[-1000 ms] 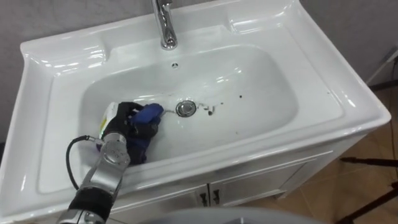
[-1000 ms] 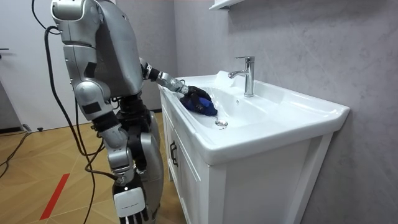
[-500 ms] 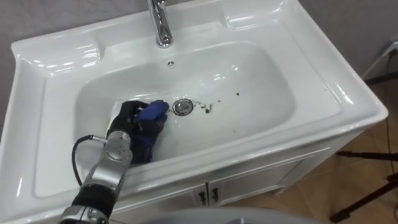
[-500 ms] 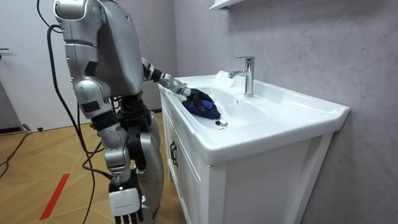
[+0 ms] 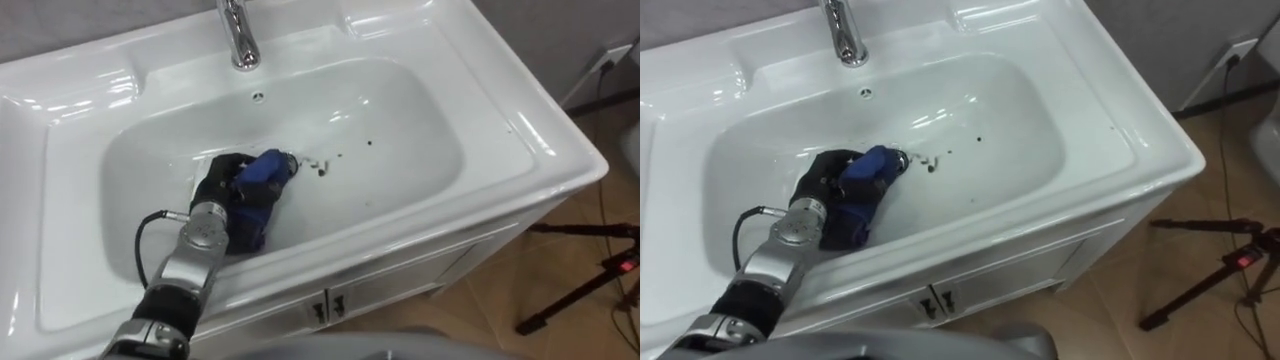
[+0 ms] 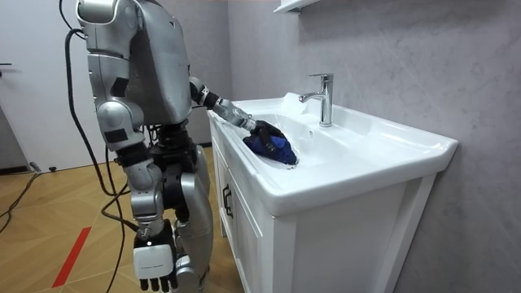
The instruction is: Wipe basin
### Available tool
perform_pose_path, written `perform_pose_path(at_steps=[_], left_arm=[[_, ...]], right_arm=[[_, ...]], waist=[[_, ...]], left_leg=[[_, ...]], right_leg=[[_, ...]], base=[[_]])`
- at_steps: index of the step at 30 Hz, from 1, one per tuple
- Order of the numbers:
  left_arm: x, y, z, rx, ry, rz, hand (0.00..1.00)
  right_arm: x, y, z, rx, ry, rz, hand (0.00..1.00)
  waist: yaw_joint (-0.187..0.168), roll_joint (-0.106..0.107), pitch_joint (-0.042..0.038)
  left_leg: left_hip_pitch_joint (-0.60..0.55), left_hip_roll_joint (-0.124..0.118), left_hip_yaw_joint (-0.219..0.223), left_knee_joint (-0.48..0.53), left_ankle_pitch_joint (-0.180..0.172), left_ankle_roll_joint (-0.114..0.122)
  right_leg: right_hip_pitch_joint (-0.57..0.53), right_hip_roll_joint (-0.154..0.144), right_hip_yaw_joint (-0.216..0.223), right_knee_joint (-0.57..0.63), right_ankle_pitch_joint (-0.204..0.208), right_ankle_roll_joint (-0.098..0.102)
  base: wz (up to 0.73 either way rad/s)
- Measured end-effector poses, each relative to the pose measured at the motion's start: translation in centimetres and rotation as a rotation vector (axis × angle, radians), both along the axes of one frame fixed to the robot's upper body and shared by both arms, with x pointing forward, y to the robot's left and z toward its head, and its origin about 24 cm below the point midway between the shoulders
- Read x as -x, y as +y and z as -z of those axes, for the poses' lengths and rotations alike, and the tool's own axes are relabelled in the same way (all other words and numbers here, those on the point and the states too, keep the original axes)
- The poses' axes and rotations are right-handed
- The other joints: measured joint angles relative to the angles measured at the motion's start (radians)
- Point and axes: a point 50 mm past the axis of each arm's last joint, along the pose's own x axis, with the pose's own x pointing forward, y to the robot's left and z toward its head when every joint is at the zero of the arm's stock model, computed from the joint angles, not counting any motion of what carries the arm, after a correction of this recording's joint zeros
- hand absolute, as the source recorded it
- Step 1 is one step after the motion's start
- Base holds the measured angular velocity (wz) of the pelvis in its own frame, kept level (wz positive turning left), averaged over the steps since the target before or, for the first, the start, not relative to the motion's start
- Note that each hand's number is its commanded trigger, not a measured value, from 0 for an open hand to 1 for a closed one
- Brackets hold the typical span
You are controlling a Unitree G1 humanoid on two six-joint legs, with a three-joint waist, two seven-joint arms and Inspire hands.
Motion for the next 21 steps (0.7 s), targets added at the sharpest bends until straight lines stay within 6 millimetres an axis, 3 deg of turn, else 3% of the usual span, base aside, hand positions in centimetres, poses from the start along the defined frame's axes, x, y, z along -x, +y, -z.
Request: perform_pose_path(at_steps=[3,8,10,16,21], left_arm=[[-0.3,-0.5,-0.1,0.0,-0.003,0.023,1.0],[-0.9,-1.4,-0.3,0.024,-0.002,0.044,1.0],[-1.2,-2.0,-0.5,0.033,-0.002,0.068,1.0],[-2.7,-3.7,-1.6,0.027,-0.016,0.145,1.0],[-3.7,-5.4,-2.5,0.038,-0.043,0.201,1.0]], right_arm=[[-0.5,0.0,0.0,0.001,-0.014,-0.002,0.0],[-0.9,0.1,0.0,-0.002,-0.025,0.037,0.0],[-1.0,0.1,0.0,-0.004,-0.028,0.044,0.0],[-0.6,0.1,0.0,-0.003,-0.019,0.042,0.0],[-0.7,0.1,0.0,-0.003,-0.02,0.026,0.0]], waist=[[-0.002,0.0,0.0003],[-0.048,-0.001,0.0026],[-0.06,-0.003,0.0071],[-0.104,-0.004,0.0076],[-0.107,-0.004,0.0077]], left_leg=[[0.0,0.001,0.021,0.0,0.0,0.0],[-0.002,0.0,0.053,0.0,0.0,0.0],[-0.001,0.0,0.064,0.0,0.0,0.0],[-0.004,0.002,0.087,-0.001,0.0,0.0],[-0.003,0.002,0.105,-0.001,0.0,0.0]], right_leg=[[-0.014,0.003,0.02,0.003,0.001,0.0],[-0.028,0.005,0.043,0.005,0.005,0.002],[-0.032,0.006,0.051,0.005,0.007,0.003],[-0.05,0.012,0.076,0.005,0.012,0.004],[-0.061,0.015,0.089,0.02,0.014,0.002]], base=[[-0.2],[-0.13],[-0.13],[-0.15],[-0.11]])
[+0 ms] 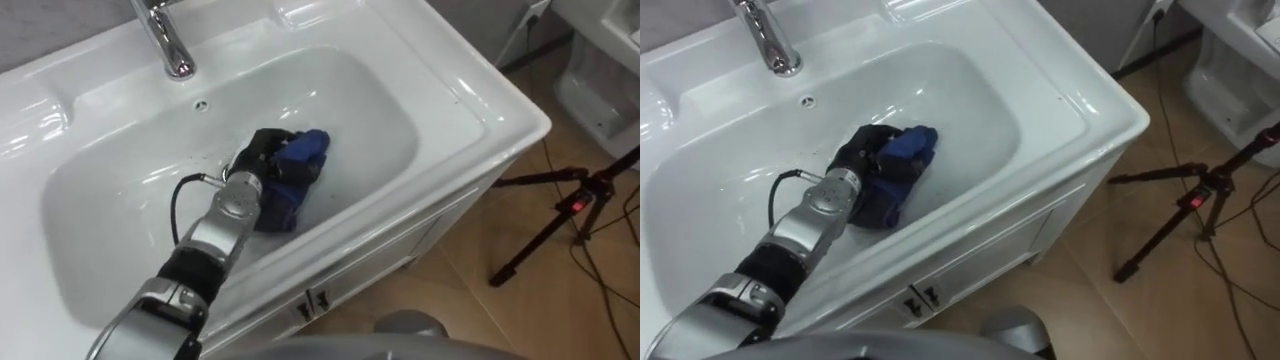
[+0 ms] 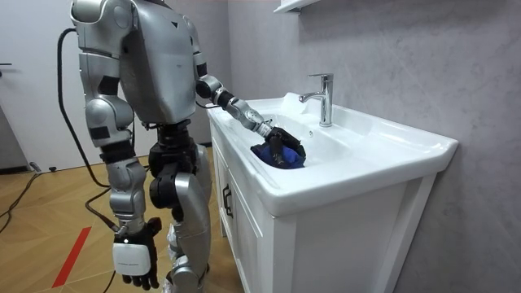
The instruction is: Wipe basin
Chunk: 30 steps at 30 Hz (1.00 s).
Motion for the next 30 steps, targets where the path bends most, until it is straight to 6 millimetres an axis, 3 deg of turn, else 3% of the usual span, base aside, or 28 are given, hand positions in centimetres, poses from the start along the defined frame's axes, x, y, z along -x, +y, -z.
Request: perform_pose_path(at_steps=[10,17,30], left_arm=[[-1.5,-1.4,-1.5,0.027,-0.048,0.046,1.0],[-2.0,-2.0,-2.2,0.021,-0.068,0.071,1.0],[-3.4,-2.7,-3.8,0.027,-0.116,0.097,1.0]], right_arm=[[-0.1,0.0,0.0,0.006,-0.012,-0.019,0.0],[0.2,-0.1,0.0,0.011,0.004,-0.017,0.0],[-0.3,-0.3,0.0,0.032,-0.023,0.017,0.0]], waist=[[-0.025,0.0,-0.0001],[-0.03,0.01,-0.0046],[-0.046,0.031,-0.0029]], left_leg=[[-0.017,0.0,0.006,0.0,0.0,0.0],[-0.018,0.001,0.018,0.0,0.0,0.0],[-0.021,0.001,0.018,0.0,0.0,0.0]], right_leg=[[-0.02,0.003,0.01,-0.005,0.003,0.001],[-0.024,0.004,0.014,-0.008,0.008,0.001],[-0.024,0.004,0.017,0.0,0.014,0.002]], base=[[-0.02],[-0.03],[-0.01]])
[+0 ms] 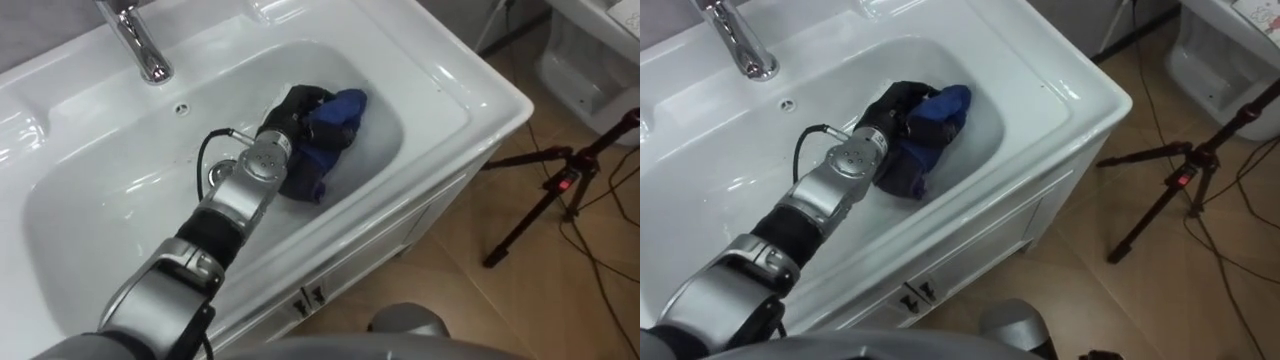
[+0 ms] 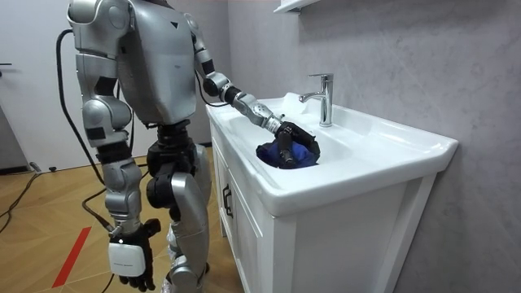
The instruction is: Wipe basin
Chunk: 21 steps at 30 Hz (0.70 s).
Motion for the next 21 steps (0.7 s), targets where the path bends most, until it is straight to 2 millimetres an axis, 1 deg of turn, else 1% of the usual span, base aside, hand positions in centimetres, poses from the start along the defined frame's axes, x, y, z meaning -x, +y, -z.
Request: perform_pose_path(at_steps=[2,6,9,11,13,15,18,21], left_arm=[[0.0,0.2,0.0,-0.007,-0.001,-0.002,1.0],[-0.1,0.6,-0.1,-0.052,-0.019,0.007,1.0],[-0.2,0.8,-0.1,-0.114,-0.043,0.023,1.0],[-0.3,1.3,0.0,-0.171,-0.054,0.024,1.0],[-0.4,1.8,0.1,-0.207,-0.056,0.019,1.0],[-0.3,2.3,0.5,-0.25,-0.041,0.017,1.0],[-0.2,3.6,0.9,-0.328,-0.024,0.008,1.0],[0.0,5.3,1.7,-0.393,0.012,-0.031,1.0]], right_arm=[[0.2,0.0,0.0,0.002,0.005,0.02,0.0],[0.4,-0.1,0.0,0.004,0.014,0.033,0.0],[0.8,-0.2,0.0,0.004,0.019,0.044,0.0],[0.9,-0.1,0.0,0.0,0.021,0.041,0.0],[0.8,-0.1,0.0,-0.009,0.023,0.035,0.0],[1.2,-0.2,0.0,-0.011,0.032,0.039,0.0],[1.7,-0.3,0.0,-0.01,0.05,0.044,0.0],[2.0,-0.5,-0.1,-0.001,0.068,0.055,0.0]], waist=[[-0.001,0.002,0.0024],[-0.006,0.0,0.0039],[-0.007,-0.004,0.0112],[-0.007,-0.003,0.0116],[-0.002,-0.003,0.0117],[-0.002,-0.002,0.0111],[0.0,-0.001,0.0111],[0.01,0.004,0.0074]], left_leg=[[0.004,0.0,0.008,0.0,0.0,0.0],[0.004,0.0,0.008,0.0,0.0,0.0],[0.006,0.0,0.008,0.0,0.0,0.0],[0.004,0.0,0.008,0.0,0.0,0.0],[0.004,0.002,0.008,-0.001,0.0,0.0],[0.005,0.003,0.008,-0.001,0.0,0.0],[0.005,0.006,0.008,-0.006,0.0,0.0],[0.008,0.006,0.008,-0.008,0.0,0.0]], right_leg=[[-0.001,0.0,0.002,0.002,0.001,0.0],[-0.001,0.0,0.002,0.005,0.001,0.0],[0.0,0.003,0.013,-0.002,0.003,0.002],[-0.002,0.007,0.023,-0.003,0.004,0.004],[-0.003,0.01,0.025,-0.003,0.007,0.003],[-0.002,0.012,0.026,-0.005,0.009,0.002],[0.001,0.016,0.026,-0.006,0.011,0.0],[0.003,0.017,0.026,-0.01,0.012,0.0]], base=[[-0.07],[-0.01],[-0.03],[-0.06],[-0.03],[0.0],[0.0],[0.0]])
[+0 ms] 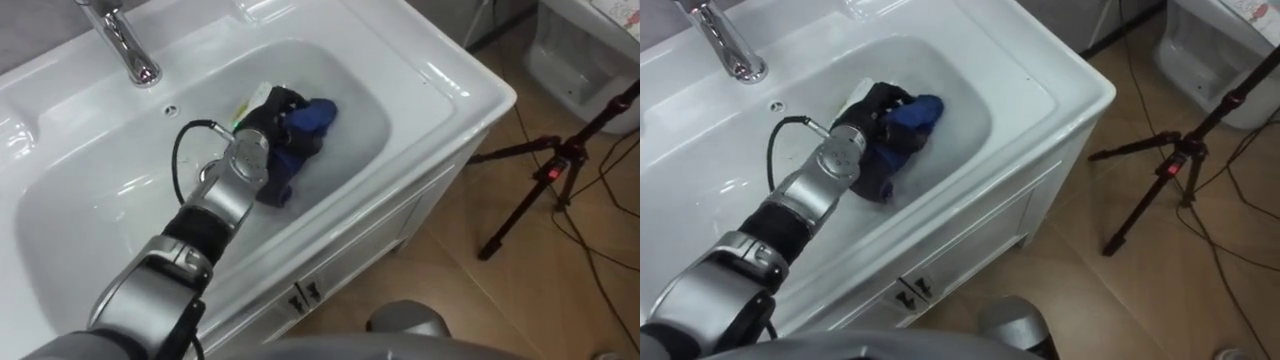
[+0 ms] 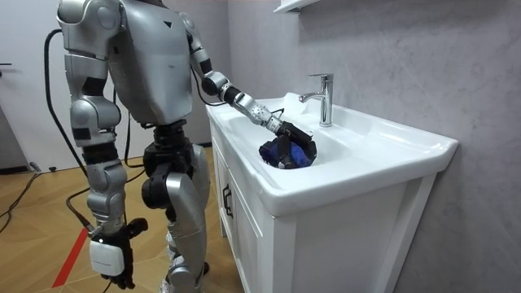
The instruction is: Wipe basin
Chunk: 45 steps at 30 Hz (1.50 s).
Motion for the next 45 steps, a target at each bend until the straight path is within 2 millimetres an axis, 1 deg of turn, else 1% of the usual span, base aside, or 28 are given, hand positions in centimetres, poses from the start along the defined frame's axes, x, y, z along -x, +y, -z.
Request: perform_pose_path(at_steps=[2,3,5,7,8,10,11,13,14,18,20,22,27,28,30,32,35,37,39,42,45], left_arm=[[0.5,1.6,0.9,-0.042,0.043,-0.046,1.0],[0.8,2.1,1.2,-0.049,0.056,-0.062,1.0],[1.7,3.8,2.1,-0.068,0.087,-0.108,1.0],[2.3,4.8,2.5,-0.087,0.102,-0.137,1.0],[2.6,5.2,2.7,-0.1,0.108,-0.144,1.0],[3.9,6.5,3.6,-0.115,0.136,-0.19,1.0],[4.3,6.9,3.8,-0.136,0.143,-0.194,1.0],[4.6,7.2,4.2,-0.168,0.156,-0.198,1.0],[4.8,7.4,4.3,-0.169,0.165,-0.21,1.0],[5.3,8.2,4.6,-0.181,0.166,-0.25,1.0],[6.2,8.9,5.0,-0.181,0.165,-0.295,1.0],[6.5,9.2,5.1,-0.18,0.159,-0.316,1.0],[6.8,9.3,5.2,-0.22,0.146,-0.296,1.0],[6.9,9.4,5.2,-0.229,0.139,-0.303,1.0],[7.0,9.6,5.1,-0.264,0.125,-0.301,1.0],[7.4,9.8,5.1,-0.311,0.109,-0.297,1.0],[7.9,10.3,5.1,-0.366,0.093,-0.292,1.0],[8.0,10.5,5.0,-0.409,0.081,-0.278,1.0],[8.3,10.6,4.8,-0.45,0.064,-0.26,1.0],[9.0,11.0,4.7,-0.484,0.04,-0.259,1.0],[9.5,11.4,4.4,-0.494,0.022,-0.264,1.0]], right_arm=[[0.5,-0.2,0.0,0.007,0.01,0.003,0.0],[0.6,-0.2,-0.1,0.009,0.011,0.004,0.0],[0.7,-0.4,-0.1,0.022,0.01,0.003,0.0],[0.7,-0.5,-0.1,0.031,0.006,0.002,0.0],[0.6,-0.5,-0.1,0.033,0.003,0.006,0.0],[0.7,-0.9,-0.3,0.044,-0.008,0.027,0.0],[0.5,-1.0,-0.3,0.047,-0.023,0.02,0.0],[0.7,-1.1,-0.3,0.053,-0.018,0.013,0.0],[0.3,-1.2,-0.4,0.059,-0.028,-0.001,0.0],[0.0,-1.4,-0.4,0.067,-0.04,0.019,0.0],[0.1,-1.5,-0.5,0.076,-0.023,-0.002,0.0],[0.1,-1.5,-0.5,0.078,-0.021,-0.003,0.0],[0.1,-1.7,-0.5,0.098,-0.02,-0.013,0.0],[-0.1,-1.8,-0.6,0.105,-0.02,-0.037,0.0],[-0.8,-1.9,-0.6,0.116,-0.026,-0.073,0.0],[-1.2,-2.1,-0.7,0.128,-0.034,-0.082,0.0],[-1.8,-2.3,-0.8,0.14,-0.053,-0.065,0.0],[-1.9,-2.4,-0.8,0.142,-0.054,-0.065,0.0],[-1.8,-2.5,-0.8,0.149,-0.051,-0.072,0.0],[-2.3,-3.2,-1.1,0.166,-0.067,-0.059,0.0],[-2.6,-3.7,-1.3,0.183,-0.076,-0.061,0.0]], waist=[[0.019,0.001,-0.0006],[0.022,0.001,-0.0004],[0.038,-0.002,-0.0036],[0.054,-0.004,-0.0045],[0.062,-0.002,-0.0063],[0.08,-0.004,-0.0171],[0.091,-0.004,-0.0181],[0.102,-0.006,-0.0182],[0.106,-0.005,-0.0181],[0.126,-0.003,-0.019],[0.13,-0.003,-0.0218],[0.135,-0.001,-0.0231],[0.173,0.001,-0.0235],[0.183,0.001,-0.0245],[0.191,0.001,-0.0246],[0.205,0.005,-0.0292],[0.216,0.013,-0.0334],[0.229,0.015,-0.0347],[0.233,0.017,-0.0352],[0.237,0.031,-0.0329],[0.238,0.041,-0.0341]], left_leg=[[0.013,0.0,0.0,-0.001,0.0,0.0],[0.016,0.001,0.0,-0.002,0.0,0.0],[0.023,0.001,0.0,-0.002,0.0,0.0],[0.029,0.001,-0.001,-0.003,0.0,0.0],[0.032,0.001,-0.001,-0.003,0.0,0.0],[0.034,0.001,-0.003,-0.003,0.0,0.0],[0.04,0.001,-0.01,-0.003,0.0,0.0],[0.056,0.002,-0.017,-0.005,0.0,0.0],[0.069,0.002,-0.029,-0.015,-0.001,-0.001],[0.072,0.003,-0.031,-0.024,-0.002,-0.002],[0.072,0.009,-0.034,-0.025,-0.002,-0.004],[0.072,0.013,-0.035,-0.025,-0.001,-0.008],[0.086,0.017,-0.041,-0.028,0.0,-0.012],[0.086,0.017,-0.046,-0.028,0.0,-0.013],[0.086,0.017,-0.056,-0.026,0.0,-0.013],[0.086,0.018,-0.06,-0.025,0.0,-0.014],[0.086,0.018,-0.073,-0.027,0.001,-0.014],[0.087,0.019,-0.091,-0.027,0.001,-0.015],[0.087,0.02,-0.103,-0.028,0.001,-0.016],[0.084,0.023,-0.119,-0.027,0.003,-0.018],[0.078,0.026,-0.15,-0.027,0.005,-0.022]], right_leg=[[0.006,0.001,0.003,0.005,0.003,-0.002],[0.011,0.002,0.003,0.004,0.003,-0.002],[0.027,0.001,0.001,-0.005,0.003,-0.001],[0.037,0.0,-0.002,-0.01,0.003,-0.001],[0.04,0.0,-0.002,-0.01,0.003,-0.001],[0.043,0.0,-0.004,-0.011,0.003,-0.001],[0.053,-0.001,-0.007,-0.013,0.003,-0.001],[0.075,0.0,-0.013,-0.026,0.003,-0.001],[0.087,0.001,-0.017,-0.031,0.003,-0.001],[0.089,0.005,-0.017,-0.03,0.009,-0.001],[0.089,0.009,-0.017,-0.029,0.011,-0.005],[0.09,0.013,-0.018,-0.03,0.012,-0.008],[0.104,0.019,-0.02,-0.029,0.013,-0.015],[0.105,0.019,-0.021,-0.03,0.013,-0.015],[0.105,0.019,-0.025,-0.03,0.013,-0.015],[0.106,0.02,-0.03,-0.03,0.014,-0.017],[0.108,0.021,-0.033,-0.032,0.014,-0.018],[0.114,0.024,-0.036,-0.035,0.014,-0.02],[0.124,0.024,-0.047,-0.045,0.015,-0.022],[0.124,0.026,-0.055,-0.046,0.013,-0.026],[0.123,0.029,-0.069,-0.046,0.008,-0.034]], base=[[-0.08],[-0.04],[0.02],[0.05],[0.0],[0.04],[0.11],[0.14],[0.14],[0.0],[0.0],[0.0],[0.0],[0.0],[0.02],[0.0],[0.0],[0.07],[0.16],[0.06],[0.1]])
